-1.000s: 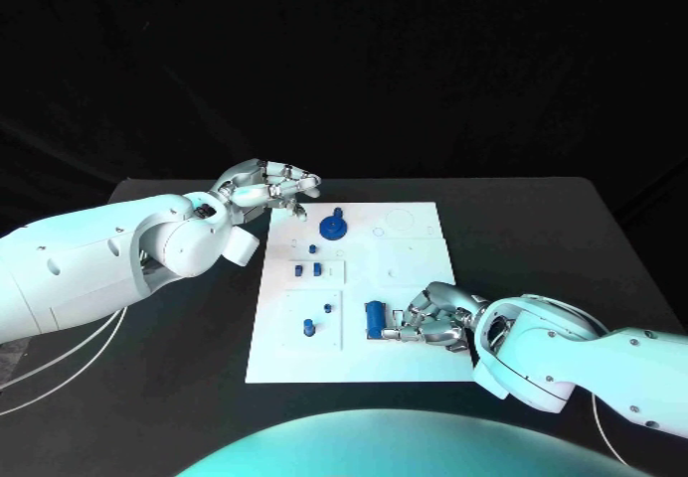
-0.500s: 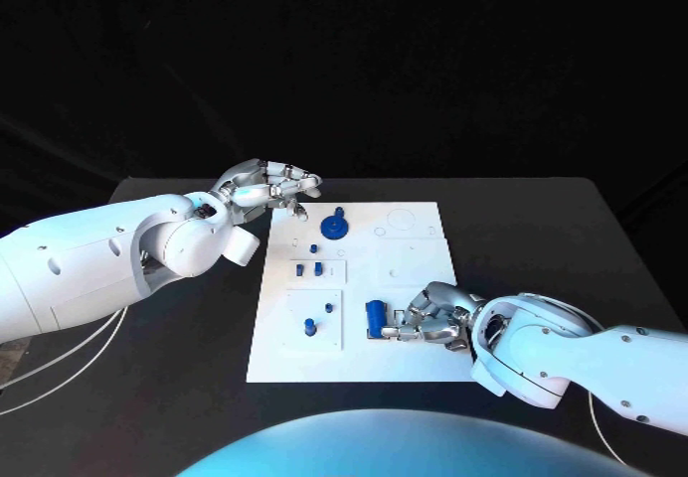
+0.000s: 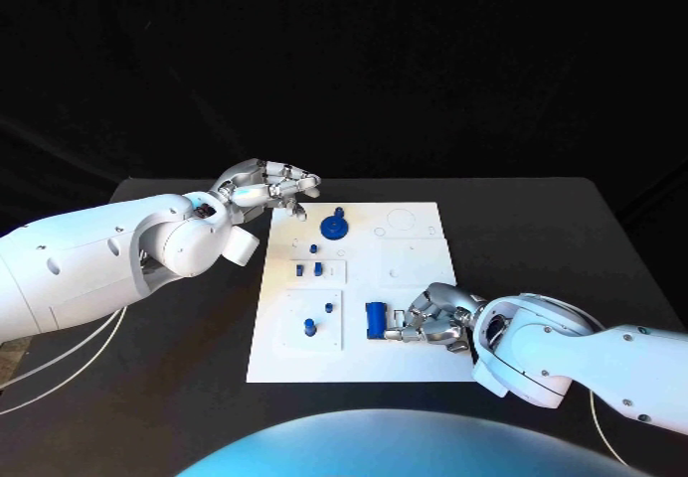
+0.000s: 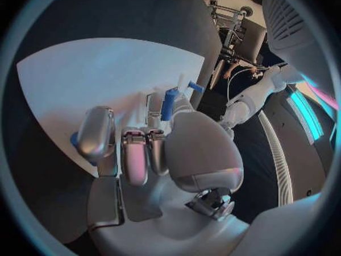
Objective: Assemble the parts on the task board
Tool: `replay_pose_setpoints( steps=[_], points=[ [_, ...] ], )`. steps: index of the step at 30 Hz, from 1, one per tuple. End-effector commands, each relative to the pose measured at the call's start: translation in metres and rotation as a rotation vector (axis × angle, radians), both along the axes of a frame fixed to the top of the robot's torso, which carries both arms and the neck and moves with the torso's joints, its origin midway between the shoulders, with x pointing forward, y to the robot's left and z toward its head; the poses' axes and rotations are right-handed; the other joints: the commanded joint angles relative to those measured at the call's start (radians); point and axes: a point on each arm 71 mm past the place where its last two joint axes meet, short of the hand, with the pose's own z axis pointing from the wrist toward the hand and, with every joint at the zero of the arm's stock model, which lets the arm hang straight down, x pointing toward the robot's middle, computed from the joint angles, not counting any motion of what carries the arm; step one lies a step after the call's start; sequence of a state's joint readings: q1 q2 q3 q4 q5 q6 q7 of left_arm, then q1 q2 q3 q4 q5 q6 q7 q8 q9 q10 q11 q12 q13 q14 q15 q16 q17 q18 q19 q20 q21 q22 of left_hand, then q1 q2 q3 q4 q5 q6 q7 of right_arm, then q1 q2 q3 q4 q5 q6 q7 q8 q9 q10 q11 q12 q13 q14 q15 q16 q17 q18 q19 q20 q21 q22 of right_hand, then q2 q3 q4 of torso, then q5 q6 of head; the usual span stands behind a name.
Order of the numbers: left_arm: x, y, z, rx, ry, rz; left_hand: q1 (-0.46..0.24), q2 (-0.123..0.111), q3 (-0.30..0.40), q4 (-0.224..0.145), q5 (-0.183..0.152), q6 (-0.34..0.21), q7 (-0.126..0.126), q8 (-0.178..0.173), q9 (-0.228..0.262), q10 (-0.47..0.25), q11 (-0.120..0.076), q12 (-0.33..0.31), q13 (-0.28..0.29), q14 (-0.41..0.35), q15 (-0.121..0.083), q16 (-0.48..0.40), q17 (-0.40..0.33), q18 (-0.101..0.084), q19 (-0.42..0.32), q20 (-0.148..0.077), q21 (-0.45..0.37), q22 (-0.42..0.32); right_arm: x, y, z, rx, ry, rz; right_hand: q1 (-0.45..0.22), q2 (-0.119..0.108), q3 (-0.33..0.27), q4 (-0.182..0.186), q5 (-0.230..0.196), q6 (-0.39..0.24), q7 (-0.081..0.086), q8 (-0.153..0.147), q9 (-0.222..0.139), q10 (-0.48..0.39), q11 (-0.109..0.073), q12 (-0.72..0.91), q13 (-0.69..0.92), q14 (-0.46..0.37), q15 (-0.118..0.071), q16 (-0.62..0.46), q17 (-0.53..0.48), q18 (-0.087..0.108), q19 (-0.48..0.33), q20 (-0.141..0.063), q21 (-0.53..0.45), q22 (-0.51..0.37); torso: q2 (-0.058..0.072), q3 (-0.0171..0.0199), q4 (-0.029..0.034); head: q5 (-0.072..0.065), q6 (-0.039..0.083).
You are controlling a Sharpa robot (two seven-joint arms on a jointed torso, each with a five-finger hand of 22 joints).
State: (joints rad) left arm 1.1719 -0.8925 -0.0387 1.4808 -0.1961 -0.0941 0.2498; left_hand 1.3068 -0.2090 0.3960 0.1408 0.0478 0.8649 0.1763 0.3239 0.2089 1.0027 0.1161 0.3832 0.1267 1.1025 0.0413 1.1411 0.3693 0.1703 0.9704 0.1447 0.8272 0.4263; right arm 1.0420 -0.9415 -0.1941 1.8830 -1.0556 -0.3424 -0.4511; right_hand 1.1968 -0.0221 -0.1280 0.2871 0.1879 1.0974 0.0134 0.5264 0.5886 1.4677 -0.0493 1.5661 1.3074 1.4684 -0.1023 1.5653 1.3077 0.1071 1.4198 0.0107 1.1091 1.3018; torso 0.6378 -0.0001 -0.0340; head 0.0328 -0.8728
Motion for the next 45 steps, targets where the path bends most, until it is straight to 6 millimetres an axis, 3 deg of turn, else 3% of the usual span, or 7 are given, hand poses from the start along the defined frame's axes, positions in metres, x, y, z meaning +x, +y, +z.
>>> replay_pose_setpoints(
  steps=[1, 21, 26, 28, 30, 39, 45],
  points=[
    [-0.001, -0.002, 0.001, -0.015, -0.003, -0.009, -0.002, 0.009, -0.001, 0.005, 0.003, -0.006, 0.002, 0.005, -0.002, -0.008, 0.000, 0.006, 0.001, -0.004, 0.004, 0.002, -0.001, 0.013, 0.010, -0.001, -0.005, -0.001, -0.001, 0.002, 0.000, -0.006, 0.006, 0.022, 0.011, 0.001, -0.005, 0.000, 0.001, -0.009, -0.001, 0.005, 0.001, 0.103, -0.006, 0.005, 0.263, 0.102, -0.006, 0.005, 0.259, -0.013, -0.001, -0.006, -0.003, 0.001, 0.000, -0.0003, 0.0005, -0.001, 0.000],
    [0.000, -0.001, 0.001, -0.014, -0.004, -0.007, 0.000, 0.010, -0.001, 0.005, 0.003, -0.006, 0.002, 0.005, -0.002, -0.008, 0.000, 0.006, 0.001, -0.004, 0.004, 0.002, -0.001, 0.013, 0.010, -0.001, -0.005, -0.001, 0.003, -0.005, 0.010, 0.031, -0.057, -0.026, 0.032, 0.010, -0.012, 0.001, 0.000, -0.017, 0.001, 0.003, 0.004, 0.103, -0.005, 0.005, 0.263, 0.101, -0.006, 0.004, 0.257, -0.014, 0.000, -0.006, -0.003, 0.003, -0.002, -0.0003, -0.0006, -0.004, 0.000],
    [0.000, -0.001, 0.001, -0.017, -0.006, -0.005, 0.000, 0.010, -0.001, 0.005, 0.003, -0.006, 0.002, 0.005, -0.002, -0.008, 0.000, 0.006, 0.001, -0.004, 0.004, 0.002, -0.001, 0.013, 0.010, -0.001, -0.005, -0.001, 0.011, -0.017, 0.031, 0.108, -0.120, -0.033, 0.088, 0.010, -0.026, -0.002, 0.001, -0.069, 0.023, -0.040, -0.002, 0.103, 0.014, 0.005, 0.263, 0.099, 0.007, 0.001, 0.246, -0.012, -0.007, 0.003, -0.022, -0.004, -0.003, -0.0016, -0.0007, -0.013, 0.000],
    [0.000, -0.002, 0.001, -0.017, -0.007, -0.004, 0.000, 0.010, -0.001, 0.005, 0.003, -0.006, 0.002, 0.006, -0.002, -0.009, 0.000, 0.006, 0.001, -0.005, 0.004, 0.002, -0.001, 0.013, 0.010, -0.001, -0.005, -0.001, 0.015, -0.025, 0.040, 0.118, -0.148, -0.043, 0.135, -0.001, -0.030, -0.012, 0.002, -0.107, 0.041, -0.078, -0.012, 0.103, 0.028, 0.005, 0.263, 0.099, 0.018, 0.001, 0.244, -0.012, -0.007, 0.011, -0.024, -0.003, -0.003, -0.0024, -0.0004, -0.018, 0.000],
    [0.000, -0.002, 0.001, -0.018, -0.008, -0.003, 0.002, 0.011, -0.002, 0.006, 0.003, -0.005, 0.002, 0.006, -0.002, -0.009, 0.000, 0.007, 0.002, -0.005, 0.004, 0.002, -0.001, 0.013, 0.011, -0.001, -0.006, -0.002, 0.021, -0.039, 0.049, 0.112, -0.189, -0.059, 0.193, -0.005, -0.020, -0.007, 0.003, -0.147, 0.073, -0.150, -0.035, 0.103, 0.056, 0.005, 0.263, 0.099, 0.040, 0.001, 0.247, -0.014, -0.006, 0.029, -0.022, 0.003, -0.004, -0.0043, -0.0013, -0.024, 0.000],
    [0.001, -0.004, 0.001, -0.021, -0.008, -0.007, 0.002, 0.011, -0.002, 0.006, 0.003, -0.005, 0.002, 0.006, -0.002, -0.009, 0.000, 0.007, 0.002, -0.005, 0.004, 0.002, -0.001, 0.013, 0.011, -0.001, -0.006, -0.002, 0.020, -0.078, 0.050, -0.012, -0.290, -0.089, 0.178, -0.045, -0.023, 0.004, 0.003, -0.107, 0.075, -0.179, -0.036, 0.103, 0.061, 0.005, 0.263, 0.098, 0.047, -0.001, 0.240, -0.008, -0.017, 0.040, -0.044, -0.004, -0.005, -0.0066, -0.0076, -0.036, 0.000],
    [0.001, -0.004, 0.000, -0.021, -0.007, -0.007, 0.003, 0.011, -0.003, 0.007, 0.003, -0.005, 0.002, 0.007, -0.002, -0.009, -0.001, 0.008, 0.002, -0.005, 0.004, 0.002, -0.001, 0.013, 0.011, 0.000, -0.006, -0.002, 0.009, -0.089, 0.034, -0.086, -0.291, -0.107, 0.184, -0.051, -0.003, 0.003, 0.003, -0.053, 0.053, -0.160, -0.011, 0.103, 0.043, 0.005, 0.263, 0.100, 0.035, 0.002, 0.250, -0.009, -0.013, 0.033, -0.033, 0.006, -0.007, -0.0060, -0.0105, -0.035, 0.002]
  ],
)
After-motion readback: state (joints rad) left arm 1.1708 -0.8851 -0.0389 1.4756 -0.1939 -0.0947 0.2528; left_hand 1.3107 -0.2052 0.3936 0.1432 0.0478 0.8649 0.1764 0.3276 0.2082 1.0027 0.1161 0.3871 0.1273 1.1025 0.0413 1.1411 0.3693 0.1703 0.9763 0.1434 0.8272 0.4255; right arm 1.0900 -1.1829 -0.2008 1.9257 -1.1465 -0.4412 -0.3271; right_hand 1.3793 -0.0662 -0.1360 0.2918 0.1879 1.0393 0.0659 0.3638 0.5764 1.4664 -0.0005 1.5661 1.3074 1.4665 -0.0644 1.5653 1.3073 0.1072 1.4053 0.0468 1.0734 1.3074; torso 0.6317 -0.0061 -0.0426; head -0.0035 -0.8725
